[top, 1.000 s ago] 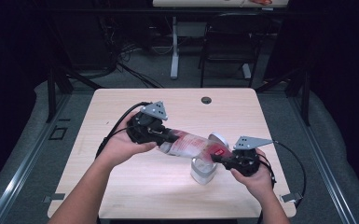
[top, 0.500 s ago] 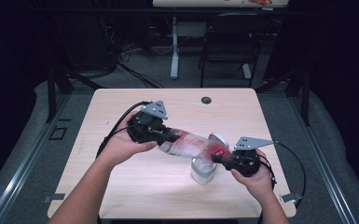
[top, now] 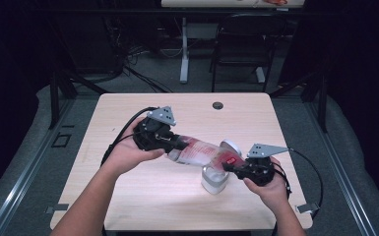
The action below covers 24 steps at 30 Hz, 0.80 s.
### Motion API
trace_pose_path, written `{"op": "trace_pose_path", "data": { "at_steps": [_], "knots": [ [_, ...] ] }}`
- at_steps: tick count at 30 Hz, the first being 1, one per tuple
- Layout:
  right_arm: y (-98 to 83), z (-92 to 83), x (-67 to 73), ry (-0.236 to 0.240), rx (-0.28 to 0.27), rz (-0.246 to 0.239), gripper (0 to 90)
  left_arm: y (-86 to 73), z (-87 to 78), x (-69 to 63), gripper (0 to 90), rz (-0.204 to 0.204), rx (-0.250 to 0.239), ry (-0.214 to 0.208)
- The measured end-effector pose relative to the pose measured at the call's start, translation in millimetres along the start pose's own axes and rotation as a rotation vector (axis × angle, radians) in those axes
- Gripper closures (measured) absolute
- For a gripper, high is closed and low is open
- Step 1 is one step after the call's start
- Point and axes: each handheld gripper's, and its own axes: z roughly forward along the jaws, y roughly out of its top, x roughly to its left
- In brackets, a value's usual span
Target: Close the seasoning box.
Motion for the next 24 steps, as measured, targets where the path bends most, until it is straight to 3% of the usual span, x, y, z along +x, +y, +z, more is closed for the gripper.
{"op": "trace_pose_path", "data": {
  "at_steps": [17,24],
  "knots": [
    [1.9,-10.4,-3.1,-0.004,-0.014,-0.001,79.7,-3.5,-0.9,3.0,76.9,-0.011,-0.002,0.001],
    [1.7,-13.2,-4.2,-0.009,-0.007,-0.013,85.6,-2.4,-0.9,2.5,76.9,-0.009,-0.002,-0.001]
  ]
}}
